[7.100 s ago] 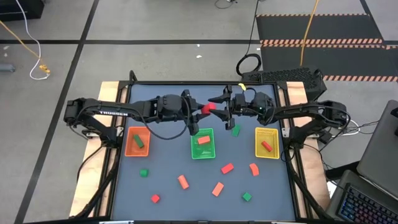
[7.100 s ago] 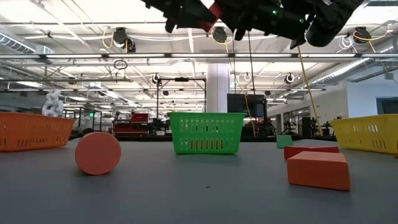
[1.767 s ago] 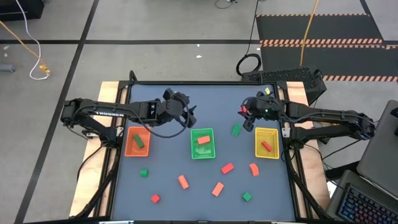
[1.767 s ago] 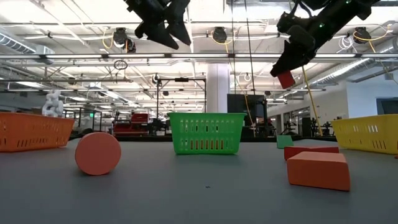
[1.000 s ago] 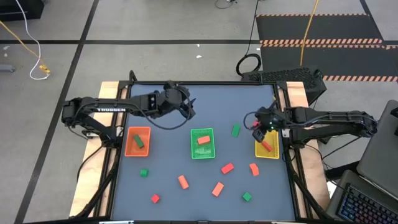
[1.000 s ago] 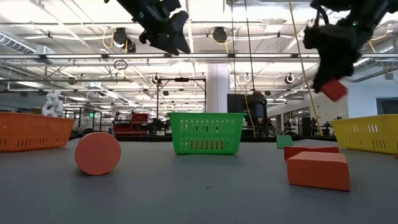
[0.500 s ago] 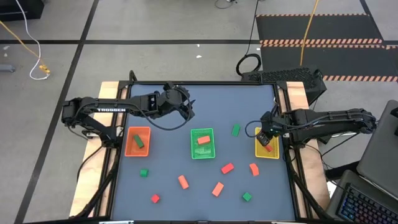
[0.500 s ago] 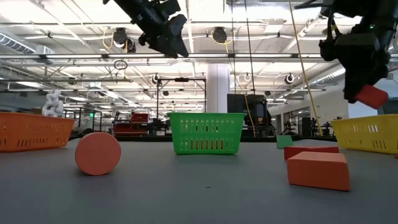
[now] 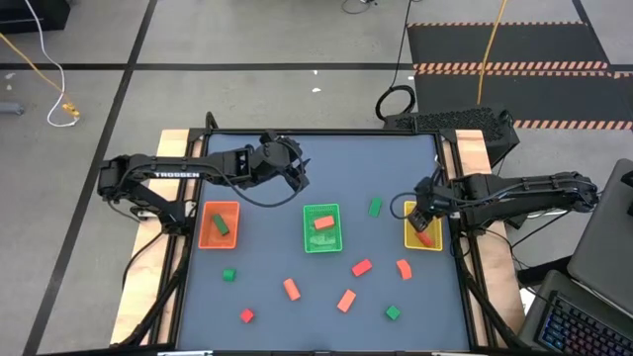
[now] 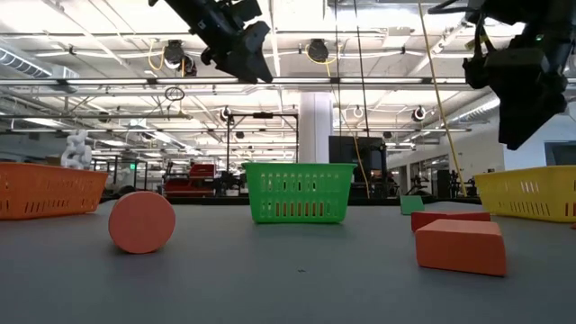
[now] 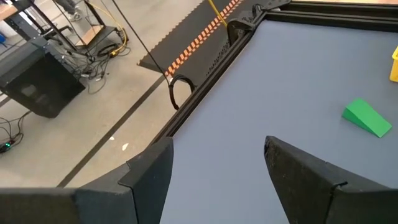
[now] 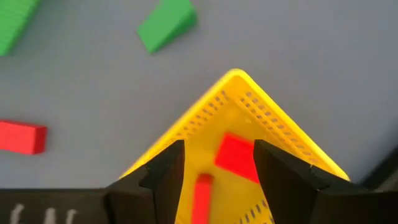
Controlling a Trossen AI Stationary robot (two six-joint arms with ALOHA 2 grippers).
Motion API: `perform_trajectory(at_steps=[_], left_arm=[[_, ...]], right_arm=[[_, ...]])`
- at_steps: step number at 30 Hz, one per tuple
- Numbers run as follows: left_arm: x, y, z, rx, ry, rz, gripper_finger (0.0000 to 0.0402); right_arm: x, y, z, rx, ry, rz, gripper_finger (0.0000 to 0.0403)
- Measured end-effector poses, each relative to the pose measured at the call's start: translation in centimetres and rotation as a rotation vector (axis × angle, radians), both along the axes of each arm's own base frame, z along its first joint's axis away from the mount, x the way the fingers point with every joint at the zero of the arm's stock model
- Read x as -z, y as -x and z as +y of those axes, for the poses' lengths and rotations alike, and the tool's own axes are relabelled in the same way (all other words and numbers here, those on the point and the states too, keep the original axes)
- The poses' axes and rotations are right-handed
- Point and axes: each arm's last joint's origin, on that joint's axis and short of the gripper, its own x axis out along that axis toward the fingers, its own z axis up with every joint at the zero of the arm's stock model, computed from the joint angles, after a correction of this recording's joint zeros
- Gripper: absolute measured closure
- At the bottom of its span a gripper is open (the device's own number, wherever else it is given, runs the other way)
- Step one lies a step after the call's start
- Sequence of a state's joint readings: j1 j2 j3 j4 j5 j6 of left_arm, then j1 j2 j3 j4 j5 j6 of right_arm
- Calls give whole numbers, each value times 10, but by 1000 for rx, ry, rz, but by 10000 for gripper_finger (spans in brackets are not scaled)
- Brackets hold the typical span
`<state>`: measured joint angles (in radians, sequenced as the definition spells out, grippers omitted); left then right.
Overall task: Sort & place blocks by color
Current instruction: Put the green block into the orange bin
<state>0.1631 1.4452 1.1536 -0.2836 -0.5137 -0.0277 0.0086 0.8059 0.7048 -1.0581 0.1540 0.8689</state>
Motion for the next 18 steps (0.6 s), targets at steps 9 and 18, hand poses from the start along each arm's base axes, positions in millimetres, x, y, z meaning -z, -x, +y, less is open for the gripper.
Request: perform_trajectory(at_steps=[9, 18], left_arm=[[-1, 0, 0, 15, -22, 9, 149], [-9, 5, -10, 52, -37, 10, 149]], right_arm=[[-8, -26, -3, -98, 163, -190, 219], [23, -62, -6, -267, 254, -4, 218]])
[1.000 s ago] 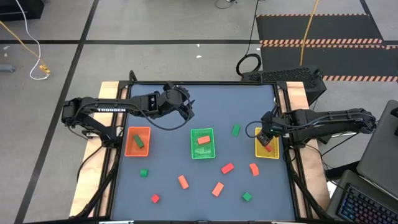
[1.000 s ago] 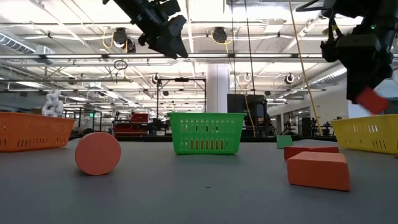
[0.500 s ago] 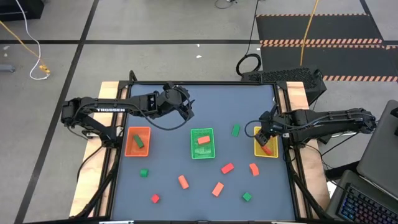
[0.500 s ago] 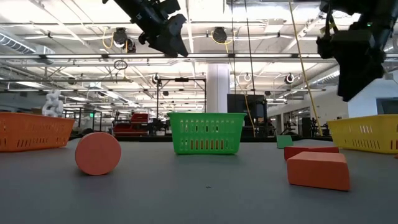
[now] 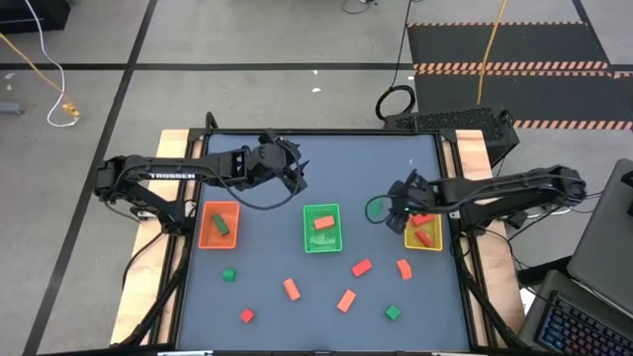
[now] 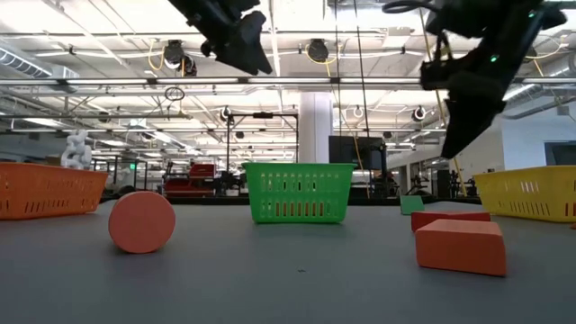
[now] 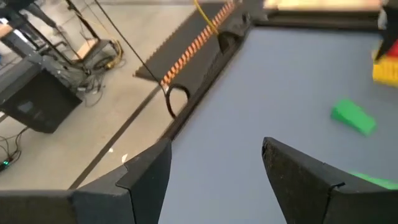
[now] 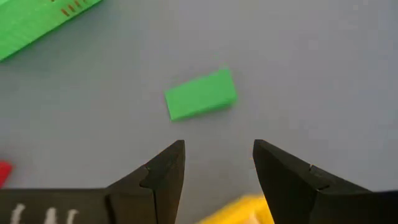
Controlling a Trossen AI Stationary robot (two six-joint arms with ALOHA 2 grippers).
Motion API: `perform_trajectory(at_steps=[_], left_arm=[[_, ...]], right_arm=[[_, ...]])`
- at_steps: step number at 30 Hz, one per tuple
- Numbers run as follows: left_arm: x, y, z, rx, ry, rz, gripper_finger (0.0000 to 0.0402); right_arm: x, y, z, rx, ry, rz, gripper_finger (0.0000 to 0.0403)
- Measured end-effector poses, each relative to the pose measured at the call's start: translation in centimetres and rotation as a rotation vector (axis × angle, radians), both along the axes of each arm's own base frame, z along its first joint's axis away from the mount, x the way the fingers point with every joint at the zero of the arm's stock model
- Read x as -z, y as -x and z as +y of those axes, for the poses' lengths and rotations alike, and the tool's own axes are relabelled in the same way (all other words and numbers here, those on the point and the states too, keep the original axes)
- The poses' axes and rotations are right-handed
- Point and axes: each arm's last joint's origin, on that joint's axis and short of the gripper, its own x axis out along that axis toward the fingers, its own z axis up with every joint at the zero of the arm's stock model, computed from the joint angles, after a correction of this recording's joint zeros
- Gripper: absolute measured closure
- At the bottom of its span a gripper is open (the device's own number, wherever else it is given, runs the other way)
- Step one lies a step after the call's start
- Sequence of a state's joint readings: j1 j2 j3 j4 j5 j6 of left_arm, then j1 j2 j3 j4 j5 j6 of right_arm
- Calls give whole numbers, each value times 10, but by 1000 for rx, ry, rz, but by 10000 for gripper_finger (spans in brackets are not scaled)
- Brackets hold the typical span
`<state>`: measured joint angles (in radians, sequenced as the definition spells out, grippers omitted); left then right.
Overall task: Sort & place blocks by color
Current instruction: Put the green block into the orange bin
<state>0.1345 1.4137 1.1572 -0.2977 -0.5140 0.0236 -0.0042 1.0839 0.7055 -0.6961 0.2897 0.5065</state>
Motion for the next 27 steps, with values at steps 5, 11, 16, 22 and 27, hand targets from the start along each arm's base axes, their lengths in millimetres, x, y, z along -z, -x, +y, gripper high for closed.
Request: perform_trajectory(at_steps=[5, 11, 16, 22, 27], left_arm=[[-6, 17, -16, 59, -7, 89, 149], [-30, 44, -31, 70, 33, -1, 149], [-42, 59, -34, 29, 93, -85, 149], [-39, 59, -30, -59, 105, -95, 149], [-30, 54, -26, -79, 104, -46, 149]], right_arm=[[10, -14, -6, -79, 44, 27, 218], [12, -20, -14, -110, 81, 30, 218], [11, -24, -25, -20, 72, -29, 225], [11, -24, -37, 153, 18, -80, 247], [24, -30, -40, 180, 2, -35, 260]])
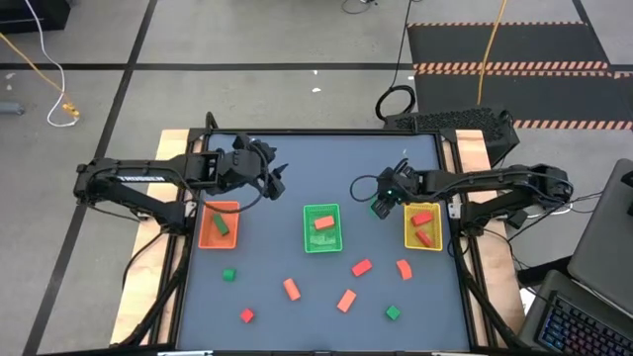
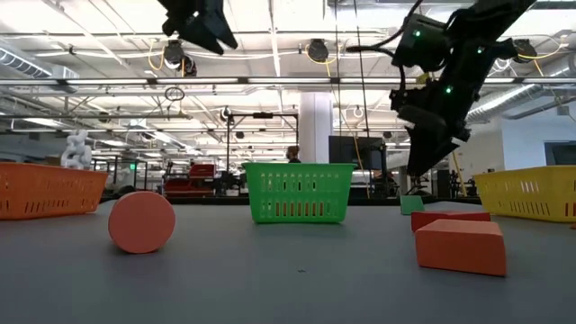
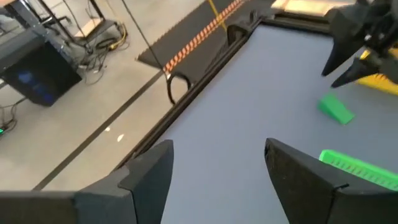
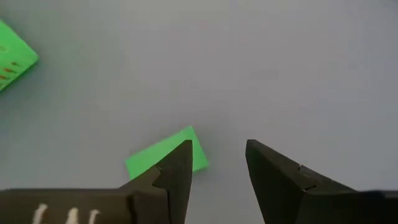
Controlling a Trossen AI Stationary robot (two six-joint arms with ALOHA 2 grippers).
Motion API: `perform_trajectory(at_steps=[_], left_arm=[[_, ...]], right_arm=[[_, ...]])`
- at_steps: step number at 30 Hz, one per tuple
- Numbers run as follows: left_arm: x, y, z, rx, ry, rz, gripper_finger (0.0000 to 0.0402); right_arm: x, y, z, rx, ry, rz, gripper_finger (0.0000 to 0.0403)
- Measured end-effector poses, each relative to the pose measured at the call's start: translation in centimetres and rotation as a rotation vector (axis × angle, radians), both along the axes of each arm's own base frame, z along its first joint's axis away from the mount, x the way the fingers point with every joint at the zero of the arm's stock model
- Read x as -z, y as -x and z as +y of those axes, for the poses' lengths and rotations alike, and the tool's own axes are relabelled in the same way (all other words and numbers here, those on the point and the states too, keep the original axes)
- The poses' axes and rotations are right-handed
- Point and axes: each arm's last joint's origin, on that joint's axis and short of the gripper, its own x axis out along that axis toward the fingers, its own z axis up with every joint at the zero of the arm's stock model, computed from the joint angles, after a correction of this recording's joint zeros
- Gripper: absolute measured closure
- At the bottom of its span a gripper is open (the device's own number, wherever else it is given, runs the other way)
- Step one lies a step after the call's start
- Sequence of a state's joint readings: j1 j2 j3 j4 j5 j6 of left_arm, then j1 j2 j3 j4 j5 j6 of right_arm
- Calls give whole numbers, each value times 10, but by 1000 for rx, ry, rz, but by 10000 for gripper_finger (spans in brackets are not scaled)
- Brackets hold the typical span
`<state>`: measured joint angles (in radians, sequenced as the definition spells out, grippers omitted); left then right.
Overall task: Sort & place blocks by color
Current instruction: Put the green block into the orange bin
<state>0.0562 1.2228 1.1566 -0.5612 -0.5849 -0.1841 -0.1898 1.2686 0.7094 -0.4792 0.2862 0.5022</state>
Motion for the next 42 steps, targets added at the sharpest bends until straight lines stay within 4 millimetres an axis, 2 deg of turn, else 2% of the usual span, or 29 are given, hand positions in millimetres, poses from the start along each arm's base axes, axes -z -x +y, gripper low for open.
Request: perform_trajectory(at_steps=[6, 18, 22, 31, 36, 42], left_arm=[[4, -3, 1, -1, -3, 22, 149], [4, -2, -2, 17, -12, 45, 149], [4, -2, -2, 18, -13, 45, 149], [4, -2, -2, 18, -14, 46, 149], [4, -2, -2, 18, -14, 46, 149], [4, -2, -2, 18, -14, 46, 149]], right_arm=[[18, -11, -1, 0, -68, 23, 261], [34, -22, 0, -52, -132, 32, 264], [37, -24, 0, -72, -127, 54, 291], [36, -23, -1, -133, -91, 68, 384], [36, -24, -1, -167, -77, 70, 401], [35, -26, -1, -264, -48, 73, 402]])
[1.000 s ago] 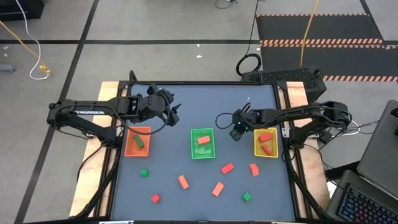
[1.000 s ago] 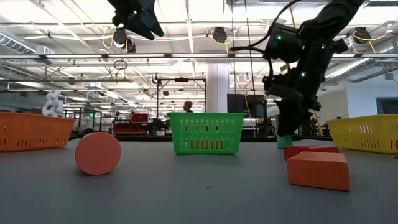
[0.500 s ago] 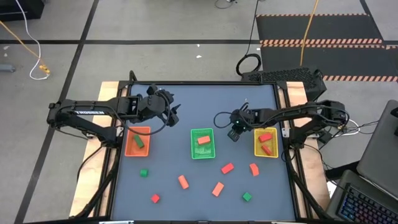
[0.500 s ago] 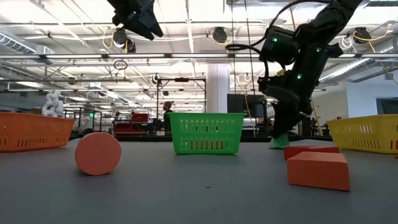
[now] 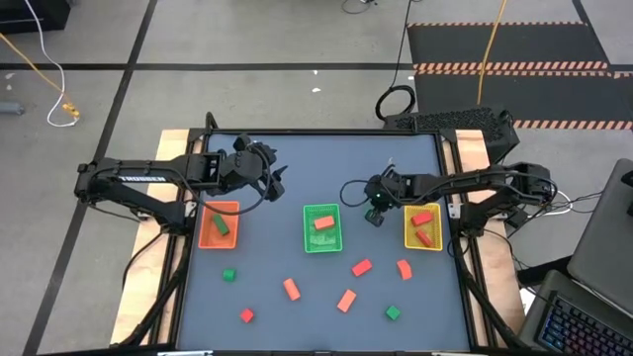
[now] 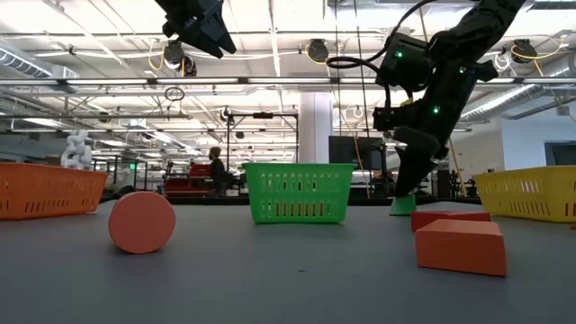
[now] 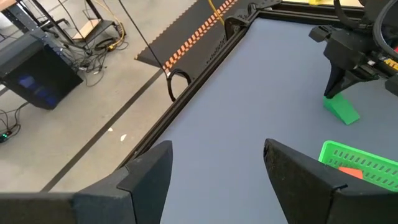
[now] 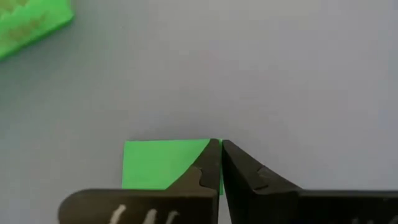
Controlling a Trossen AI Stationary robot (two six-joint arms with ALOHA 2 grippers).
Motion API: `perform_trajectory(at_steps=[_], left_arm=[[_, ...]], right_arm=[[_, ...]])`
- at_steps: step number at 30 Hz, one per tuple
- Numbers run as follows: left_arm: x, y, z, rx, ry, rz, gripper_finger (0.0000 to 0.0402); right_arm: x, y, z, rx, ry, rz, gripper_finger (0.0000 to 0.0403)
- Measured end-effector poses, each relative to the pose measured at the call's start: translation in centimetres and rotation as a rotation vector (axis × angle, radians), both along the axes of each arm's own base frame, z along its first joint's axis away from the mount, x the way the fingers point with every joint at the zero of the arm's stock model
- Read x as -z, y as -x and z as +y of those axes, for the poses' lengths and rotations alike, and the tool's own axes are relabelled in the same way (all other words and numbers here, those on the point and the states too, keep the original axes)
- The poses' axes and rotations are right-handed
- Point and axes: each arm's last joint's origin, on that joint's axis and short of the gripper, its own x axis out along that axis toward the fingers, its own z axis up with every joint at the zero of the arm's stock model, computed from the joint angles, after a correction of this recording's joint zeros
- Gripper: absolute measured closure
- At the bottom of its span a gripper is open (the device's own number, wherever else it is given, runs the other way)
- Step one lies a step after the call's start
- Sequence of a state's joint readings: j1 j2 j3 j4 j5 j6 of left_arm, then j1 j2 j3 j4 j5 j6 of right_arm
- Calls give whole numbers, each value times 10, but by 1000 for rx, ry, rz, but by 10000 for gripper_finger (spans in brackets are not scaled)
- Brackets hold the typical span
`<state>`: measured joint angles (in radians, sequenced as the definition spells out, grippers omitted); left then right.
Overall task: Sort & place blocks by color
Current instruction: Put the green block into the orange bin
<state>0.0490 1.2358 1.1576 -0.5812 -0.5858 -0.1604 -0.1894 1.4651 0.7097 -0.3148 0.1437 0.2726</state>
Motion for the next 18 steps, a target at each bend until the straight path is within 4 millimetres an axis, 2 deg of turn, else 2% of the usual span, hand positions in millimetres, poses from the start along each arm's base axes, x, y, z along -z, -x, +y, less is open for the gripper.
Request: perform_trajectory(at_steps=[6, 11, 16, 18], left_arm=[[0, 0, 0, 4, -5, 4, 149], [0, 0, 0, 4, -5, 5, 149], [0, 0, 0, 4, -5, 6, 149], [0, 0, 0, 4, -5, 7, 149]], right_arm=[[-6, 2, 7, -362, 47, 23, 362], [-22, 6, 13, -548, 147, -6, 307], [-33, 9, 18, -594, 232, -25, 246], [-35, 8, 19, -536, 250, -37, 225]])
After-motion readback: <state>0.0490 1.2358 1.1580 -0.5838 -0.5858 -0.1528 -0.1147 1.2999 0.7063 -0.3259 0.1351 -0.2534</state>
